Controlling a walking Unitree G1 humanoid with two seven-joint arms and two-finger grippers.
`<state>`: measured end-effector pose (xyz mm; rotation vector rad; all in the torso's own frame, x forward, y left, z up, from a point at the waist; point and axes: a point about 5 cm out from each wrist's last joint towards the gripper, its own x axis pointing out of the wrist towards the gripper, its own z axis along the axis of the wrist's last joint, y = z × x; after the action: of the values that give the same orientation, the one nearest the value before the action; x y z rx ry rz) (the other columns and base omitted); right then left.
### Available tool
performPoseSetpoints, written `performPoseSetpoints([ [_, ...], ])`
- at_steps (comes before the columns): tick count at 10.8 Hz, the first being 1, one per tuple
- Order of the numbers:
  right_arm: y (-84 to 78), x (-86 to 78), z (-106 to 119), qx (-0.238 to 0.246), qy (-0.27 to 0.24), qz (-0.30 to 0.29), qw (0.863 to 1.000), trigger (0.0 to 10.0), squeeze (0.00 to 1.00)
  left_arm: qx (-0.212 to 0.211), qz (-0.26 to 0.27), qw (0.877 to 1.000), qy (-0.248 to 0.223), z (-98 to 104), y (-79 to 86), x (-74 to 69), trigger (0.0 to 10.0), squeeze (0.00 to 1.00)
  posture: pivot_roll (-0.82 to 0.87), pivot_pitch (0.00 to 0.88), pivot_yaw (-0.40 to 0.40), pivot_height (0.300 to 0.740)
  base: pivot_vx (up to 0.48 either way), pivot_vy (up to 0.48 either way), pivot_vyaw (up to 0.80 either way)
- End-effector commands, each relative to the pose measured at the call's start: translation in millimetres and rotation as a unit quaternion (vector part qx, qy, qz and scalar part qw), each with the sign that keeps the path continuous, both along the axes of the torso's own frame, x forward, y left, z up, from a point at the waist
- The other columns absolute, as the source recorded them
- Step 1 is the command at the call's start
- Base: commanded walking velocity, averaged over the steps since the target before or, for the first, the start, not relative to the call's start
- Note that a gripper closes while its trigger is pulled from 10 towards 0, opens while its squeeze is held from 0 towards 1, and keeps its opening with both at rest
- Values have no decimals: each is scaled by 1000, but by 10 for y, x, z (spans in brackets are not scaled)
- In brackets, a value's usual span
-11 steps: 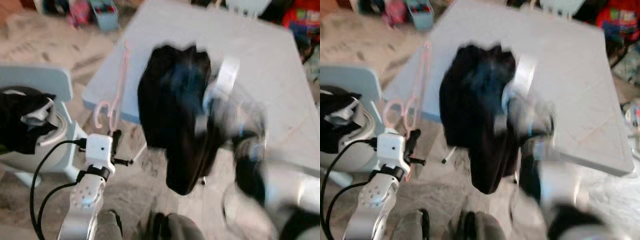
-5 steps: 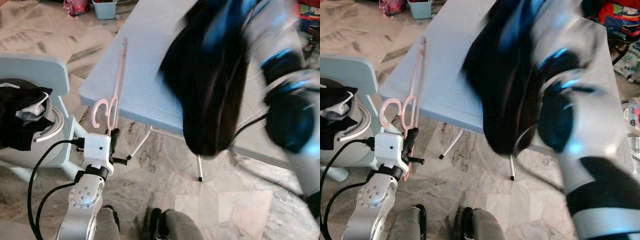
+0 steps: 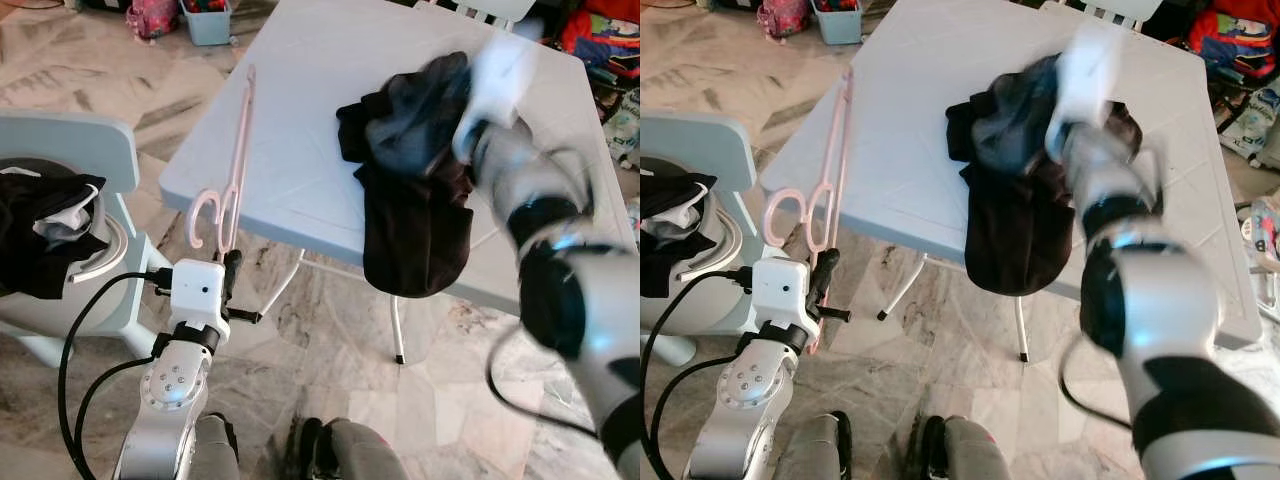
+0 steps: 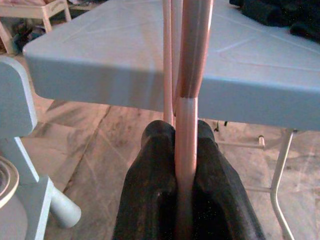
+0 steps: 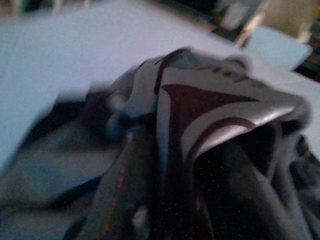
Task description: Hang hanger
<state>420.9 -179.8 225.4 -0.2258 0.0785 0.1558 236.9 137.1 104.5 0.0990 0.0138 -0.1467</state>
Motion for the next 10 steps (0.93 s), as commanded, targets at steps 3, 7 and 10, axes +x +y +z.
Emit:
performPoseSetpoints([
  [3,-247,-117,-199,-89,36,72,993,10000,1000,5,-19,1000,7,-27,-66,43,10000,0,56,105,-139,740,0,0,0],
  [7,-508,-199,30,-7,-22,117,993,10000,1000,13,-31,999,6,-42,-65,74,10000,0,48,91,-123,740,0,0,0],
  [10,-745,-406,-118,-41,38,211,976,10000,1000,13,-34,999,4,-38,-74,90,10000,0,45,87,-121,740,0,0,0],
])
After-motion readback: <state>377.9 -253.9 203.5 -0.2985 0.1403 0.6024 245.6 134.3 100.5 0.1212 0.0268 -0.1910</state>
